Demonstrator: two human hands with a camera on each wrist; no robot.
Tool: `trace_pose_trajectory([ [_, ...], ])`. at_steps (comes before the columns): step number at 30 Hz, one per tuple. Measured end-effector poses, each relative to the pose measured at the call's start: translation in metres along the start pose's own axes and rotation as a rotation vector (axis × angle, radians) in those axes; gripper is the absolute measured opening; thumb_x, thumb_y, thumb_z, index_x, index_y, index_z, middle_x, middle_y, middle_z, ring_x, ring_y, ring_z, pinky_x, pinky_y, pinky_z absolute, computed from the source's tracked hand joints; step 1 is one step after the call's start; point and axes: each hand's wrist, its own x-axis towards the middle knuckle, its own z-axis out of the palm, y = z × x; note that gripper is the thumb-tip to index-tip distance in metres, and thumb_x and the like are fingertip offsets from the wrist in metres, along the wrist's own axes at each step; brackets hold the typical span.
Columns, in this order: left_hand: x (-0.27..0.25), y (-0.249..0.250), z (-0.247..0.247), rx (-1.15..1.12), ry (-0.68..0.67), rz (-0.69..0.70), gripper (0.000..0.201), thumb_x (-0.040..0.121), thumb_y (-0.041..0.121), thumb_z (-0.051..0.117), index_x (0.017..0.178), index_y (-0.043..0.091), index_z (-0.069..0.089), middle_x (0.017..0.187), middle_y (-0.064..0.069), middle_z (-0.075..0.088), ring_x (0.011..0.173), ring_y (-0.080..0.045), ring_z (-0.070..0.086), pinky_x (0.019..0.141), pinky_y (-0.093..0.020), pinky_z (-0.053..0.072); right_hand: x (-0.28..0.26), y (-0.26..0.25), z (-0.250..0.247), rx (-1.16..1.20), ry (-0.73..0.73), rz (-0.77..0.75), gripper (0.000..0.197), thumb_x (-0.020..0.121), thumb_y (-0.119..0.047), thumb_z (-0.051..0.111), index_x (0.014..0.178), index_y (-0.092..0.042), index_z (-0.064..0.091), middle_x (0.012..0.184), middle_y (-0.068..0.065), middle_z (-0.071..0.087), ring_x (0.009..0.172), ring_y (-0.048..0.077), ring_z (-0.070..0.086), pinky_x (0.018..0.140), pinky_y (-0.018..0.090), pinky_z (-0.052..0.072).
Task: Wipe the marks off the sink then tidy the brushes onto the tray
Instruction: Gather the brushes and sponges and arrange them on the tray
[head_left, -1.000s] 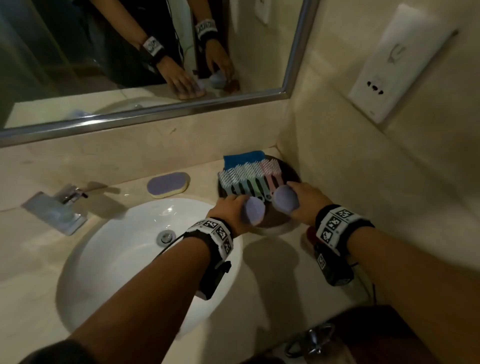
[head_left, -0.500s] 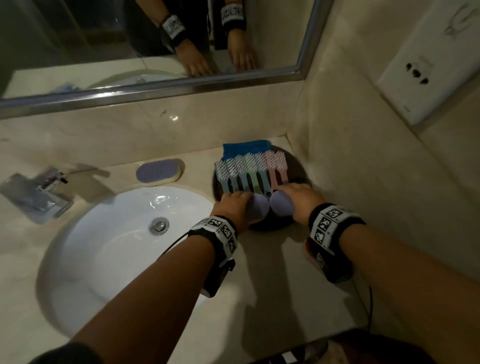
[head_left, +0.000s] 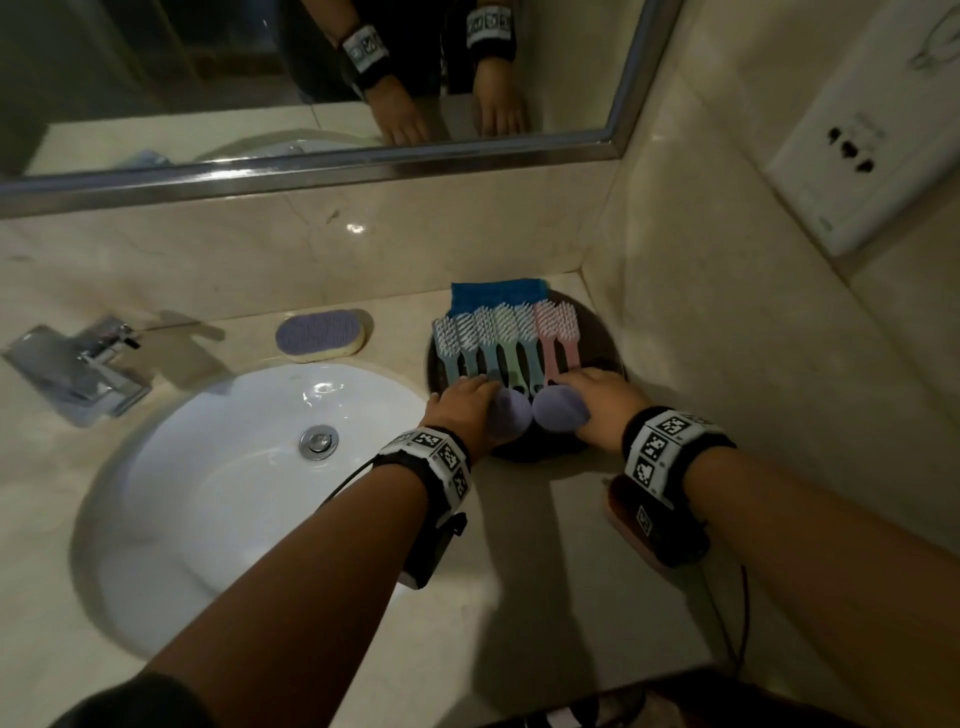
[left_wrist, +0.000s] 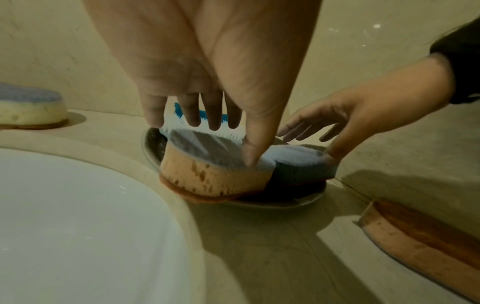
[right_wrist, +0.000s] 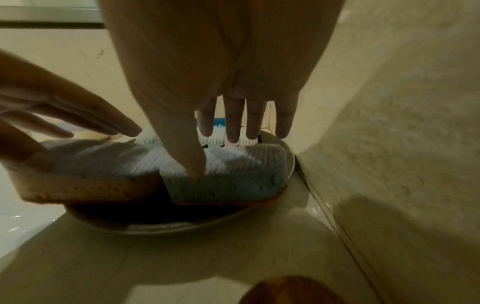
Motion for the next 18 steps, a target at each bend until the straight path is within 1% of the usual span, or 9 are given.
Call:
trace_pose_trajectory([
  [2, -0.004, -0.001, -0.007, -0.006, 0.008, -0.003, 0.079, 0.079, 0.036, 0.070, 0.145, 0.021, 0.029, 0.154, -0.004, 0.026, 0.141, -0.024, 0.025, 0.114, -0.046, 0.026, -0.005, -0.001, -0.007, 0.011, 0.018, -0.002, 0.068, 0.079, -0.025, 0.065, 0.139, -0.027, 0.035, 0.142, 0.005, 0.039, 0.128, 0.029, 0.042, 0.104, 0.044, 0.041],
  [5, -0.015, -0.006, -0.023, -0.022, 0.029, -0.020, 0.077, 0.081, 0.033, 0.068, 0.146, 0.021, 0.027, 0.153, -0.003, 0.026, 0.141, -0.025, 0.026, 0.113, -0.046, 0.029, -0.008, -0.008, -0.018, 0.005, 0.070, -0.027, 0.066, 0.083, -0.019, 0.059, 0.142, -0.024, 0.032, 0.145, 0.006, 0.035, 0.130, 0.029, 0.038, 0.104, 0.045, 0.040],
  [7, -0.025, -0.011, -0.037, -0.043, 0.083, -0.045, 0.075, 0.082, 0.028, 0.067, 0.145, 0.022, 0.028, 0.152, -0.004, 0.028, 0.138, -0.027, 0.030, 0.110, -0.047, 0.032, -0.006, -0.018, -0.029, 0.002, 0.098, -0.061, 0.064, 0.085, -0.020, 0.056, 0.143, -0.024, 0.030, 0.146, 0.007, 0.032, 0.131, 0.030, 0.036, 0.105, 0.046, 0.039],
  [10, -0.042, -0.029, -0.059, -0.056, 0.177, -0.111, 0.074, 0.081, 0.029, 0.067, 0.144, 0.023, 0.029, 0.150, -0.003, 0.031, 0.135, -0.027, 0.033, 0.108, -0.047, 0.036, 0.002, -0.041, -0.046, 0.000, 0.101, -0.135, 0.067, 0.086, -0.022, 0.059, 0.144, -0.024, 0.028, 0.149, 0.010, 0.030, 0.131, 0.032, 0.035, 0.104, 0.043, 0.039],
  [12, -0.052, -0.045, -0.069, -0.047, 0.197, -0.163, 0.076, 0.082, 0.028, 0.066, 0.146, 0.025, 0.026, 0.151, -0.001, 0.028, 0.136, -0.026, 0.032, 0.107, -0.046, 0.037, 0.009, -0.059, -0.055, -0.019, 0.108, -0.183, 0.068, 0.087, -0.022, 0.059, 0.146, -0.025, 0.024, 0.151, 0.010, 0.027, 0.135, 0.033, 0.031, 0.107, 0.042, 0.034],
  [13, -0.057, -0.055, -0.073, -0.037, 0.195, -0.190, 0.076, 0.083, 0.027, 0.066, 0.146, 0.025, 0.024, 0.152, 0.000, 0.028, 0.136, -0.026, 0.032, 0.107, -0.045, 0.037, 0.013, -0.069, -0.059, -0.033, 0.110, -0.197, 0.068, 0.089, -0.023, 0.058, 0.146, -0.026, 0.023, 0.150, 0.010, 0.028, 0.135, 0.033, 0.032, 0.107, 0.042, 0.034],
  [16, -0.068, -0.087, -0.080, -0.042, 0.194, -0.273, 0.074, 0.084, 0.027, 0.065, 0.146, 0.025, 0.025, 0.152, 0.000, 0.028, 0.135, -0.026, 0.033, 0.105, -0.044, 0.039, 0.027, -0.104, -0.064, -0.003, 0.097, -0.241, 0.066, 0.089, -0.025, 0.057, 0.145, -0.027, 0.023, 0.146, 0.010, 0.032, 0.126, 0.032, 0.042, 0.100, 0.042, 0.042],
  [18, -0.072, -0.109, -0.085, -0.061, 0.199, -0.319, 0.072, 0.084, 0.027, 0.064, 0.145, 0.024, 0.026, 0.152, -0.001, 0.027, 0.135, -0.027, 0.033, 0.105, -0.045, 0.038, 0.036, -0.130, -0.065, 0.031, 0.081, -0.271, 0.067, 0.087, -0.024, 0.059, 0.144, -0.028, 0.025, 0.145, 0.010, 0.032, 0.128, 0.033, 0.040, 0.103, 0.043, 0.040],
])
